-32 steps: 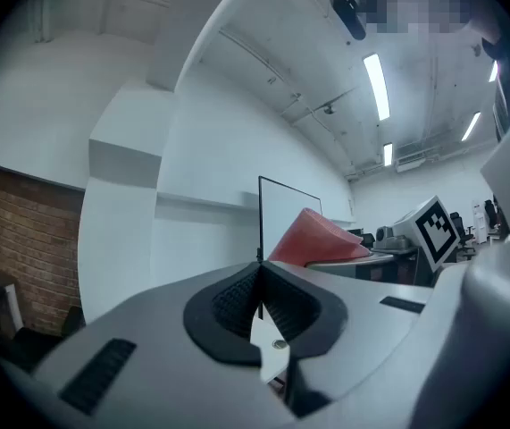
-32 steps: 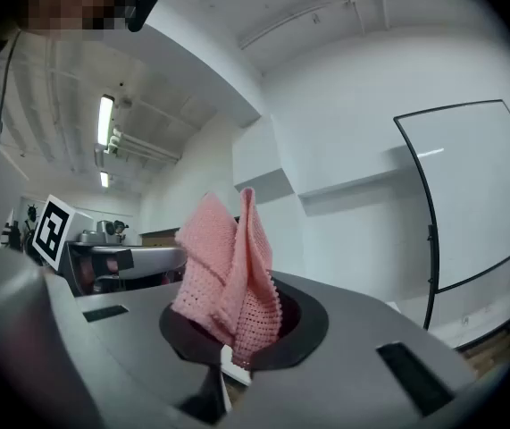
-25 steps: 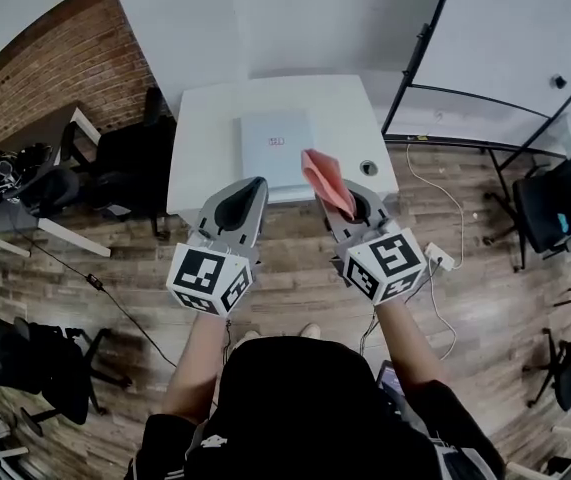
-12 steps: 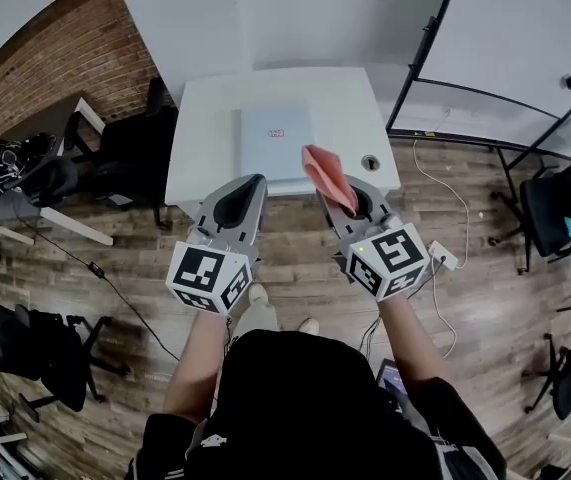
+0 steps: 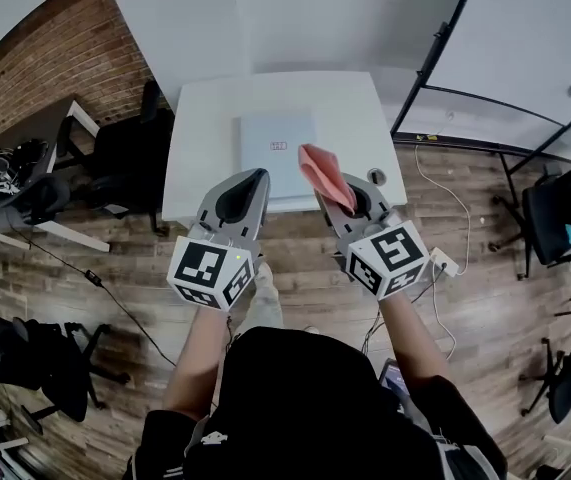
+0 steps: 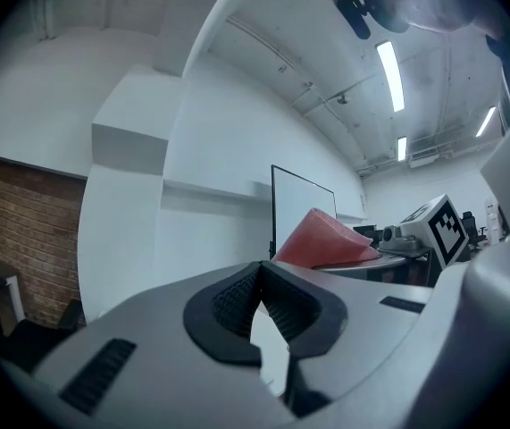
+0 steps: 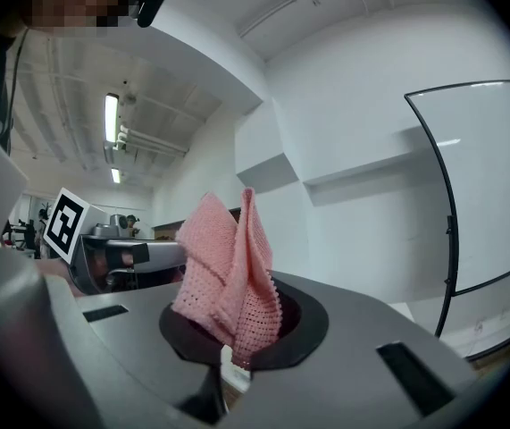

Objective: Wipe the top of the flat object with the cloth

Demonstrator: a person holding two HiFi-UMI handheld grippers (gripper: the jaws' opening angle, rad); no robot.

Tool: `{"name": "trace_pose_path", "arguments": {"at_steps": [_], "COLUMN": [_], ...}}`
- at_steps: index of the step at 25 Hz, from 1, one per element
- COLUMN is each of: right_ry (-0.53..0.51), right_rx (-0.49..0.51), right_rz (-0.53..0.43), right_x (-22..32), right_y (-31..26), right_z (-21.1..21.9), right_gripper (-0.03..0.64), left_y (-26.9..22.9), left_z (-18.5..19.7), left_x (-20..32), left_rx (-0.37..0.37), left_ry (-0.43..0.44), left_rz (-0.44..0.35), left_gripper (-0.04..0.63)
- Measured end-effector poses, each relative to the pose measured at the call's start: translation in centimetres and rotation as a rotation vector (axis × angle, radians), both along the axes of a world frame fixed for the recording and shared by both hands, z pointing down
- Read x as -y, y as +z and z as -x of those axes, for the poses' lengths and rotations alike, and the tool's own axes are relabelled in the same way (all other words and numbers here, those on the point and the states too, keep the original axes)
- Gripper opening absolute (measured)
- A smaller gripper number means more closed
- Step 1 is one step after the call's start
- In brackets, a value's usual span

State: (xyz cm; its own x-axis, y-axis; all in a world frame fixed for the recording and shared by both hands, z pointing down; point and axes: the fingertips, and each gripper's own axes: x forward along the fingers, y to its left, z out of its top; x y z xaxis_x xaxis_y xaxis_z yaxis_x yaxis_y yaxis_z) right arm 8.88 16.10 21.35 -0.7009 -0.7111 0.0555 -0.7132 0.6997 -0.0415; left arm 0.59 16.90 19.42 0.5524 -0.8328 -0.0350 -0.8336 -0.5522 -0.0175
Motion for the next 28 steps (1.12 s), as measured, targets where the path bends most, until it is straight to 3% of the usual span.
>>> {"name": "trace_pose_path", "arguments": {"at_steps": [16,28], "right_ry": [0.033,0.106], "right_rx": [-0.016,-0.035], "right_rz": [0.035,0.073], "right_x": [18.2,26.1], "right_y": [-1.0,0.6], "right_z": [7.1,10.3], "right_gripper": [0.048,0.048], "left_y": [-0.5,1.5], "left_z": [6.5,9.5], "left_x": [18.3,26.6], "left_rx": [-0.027,-0.048], "left_ry": [0.048,0.135], "left_rz": [0.04,0.087], "left_gripper": [0.011,0.011]}}
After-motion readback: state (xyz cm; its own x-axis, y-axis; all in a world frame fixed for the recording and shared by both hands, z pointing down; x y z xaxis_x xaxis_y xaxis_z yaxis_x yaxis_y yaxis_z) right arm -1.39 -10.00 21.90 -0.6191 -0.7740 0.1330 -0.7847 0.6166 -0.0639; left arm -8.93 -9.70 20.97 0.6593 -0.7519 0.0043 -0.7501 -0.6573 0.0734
